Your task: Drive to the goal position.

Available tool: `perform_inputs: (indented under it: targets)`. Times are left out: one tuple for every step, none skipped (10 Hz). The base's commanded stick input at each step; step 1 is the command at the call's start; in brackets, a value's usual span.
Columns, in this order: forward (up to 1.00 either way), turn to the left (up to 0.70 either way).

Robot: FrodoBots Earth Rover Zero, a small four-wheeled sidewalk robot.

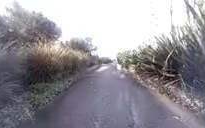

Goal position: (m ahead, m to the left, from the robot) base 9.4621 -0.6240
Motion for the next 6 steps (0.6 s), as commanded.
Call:
perform_inputs:
  targets:
    - [0.85,0.00]
    - [0.85,0.00]
    - [0.85,0.00]
    - [0.85,0.00]
    - [0.85,0.00]
    - [0.85,0.00]
